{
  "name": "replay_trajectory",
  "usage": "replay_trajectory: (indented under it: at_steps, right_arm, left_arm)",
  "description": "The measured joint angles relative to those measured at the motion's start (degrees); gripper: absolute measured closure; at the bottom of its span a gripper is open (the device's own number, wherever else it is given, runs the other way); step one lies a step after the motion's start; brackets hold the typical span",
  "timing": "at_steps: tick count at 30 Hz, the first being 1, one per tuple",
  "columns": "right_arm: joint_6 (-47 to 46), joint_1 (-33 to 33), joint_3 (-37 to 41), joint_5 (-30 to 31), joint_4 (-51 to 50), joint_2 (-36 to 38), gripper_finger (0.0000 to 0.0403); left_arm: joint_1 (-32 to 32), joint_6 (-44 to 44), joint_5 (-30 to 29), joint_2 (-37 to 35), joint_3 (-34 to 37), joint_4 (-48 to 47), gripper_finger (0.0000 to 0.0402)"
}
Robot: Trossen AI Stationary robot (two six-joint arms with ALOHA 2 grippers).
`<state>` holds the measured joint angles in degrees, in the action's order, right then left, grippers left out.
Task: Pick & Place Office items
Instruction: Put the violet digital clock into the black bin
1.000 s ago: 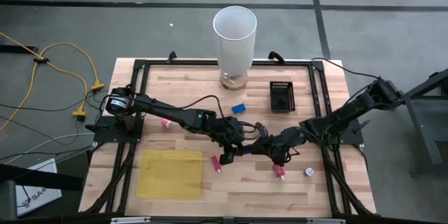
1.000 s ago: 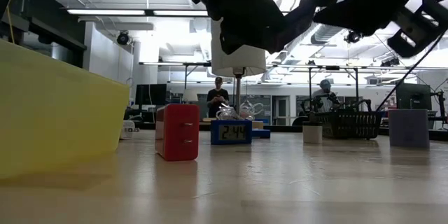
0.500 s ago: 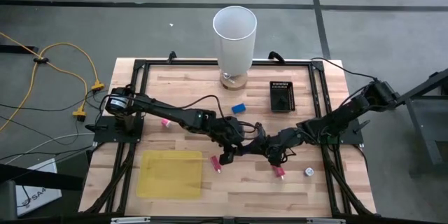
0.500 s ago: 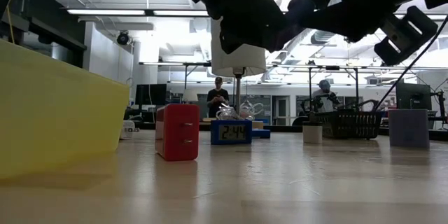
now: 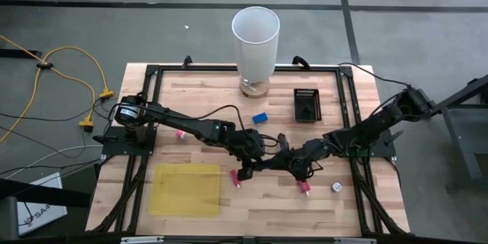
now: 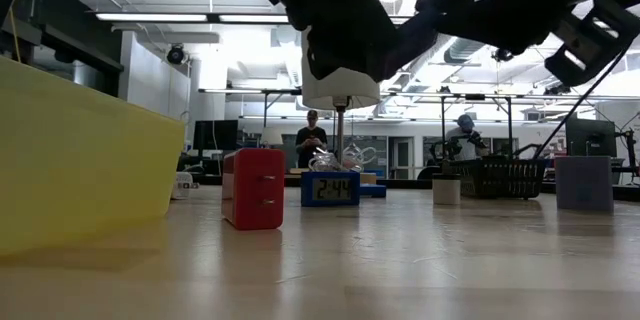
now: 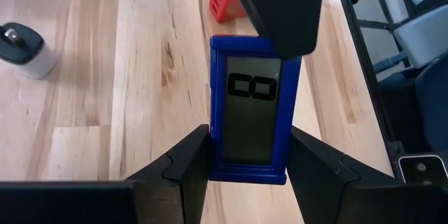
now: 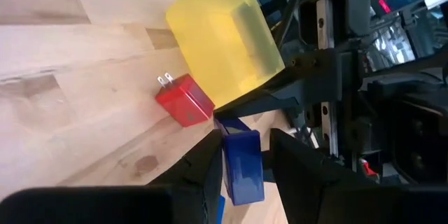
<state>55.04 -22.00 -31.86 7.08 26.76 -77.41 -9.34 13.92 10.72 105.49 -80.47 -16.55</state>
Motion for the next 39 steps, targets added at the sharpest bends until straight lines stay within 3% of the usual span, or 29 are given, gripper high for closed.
replay_trajectory:
  at_steps: [11,18,39]
  right_arm:
    - [-2.9,0.0,0.0,-2.9,-0.1,-0.5,0.0296]
    - [-2.8,0.0,0.0,-2.5,3.6,-4.2,0.0296]
    - [-2.7,0.0,0.0,-2.6,4.8,-4.5,0.0301]
  left_arm:
    - [-0.7,0.0,-0.1,0.0,0.0,-0.3,0.0243]
    - [-0.7,0.0,0.0,0.1,0.1,-0.6,0.0243]
    - [-0.7,0.0,0.0,0.3,0.1,-0.1,0.0243]
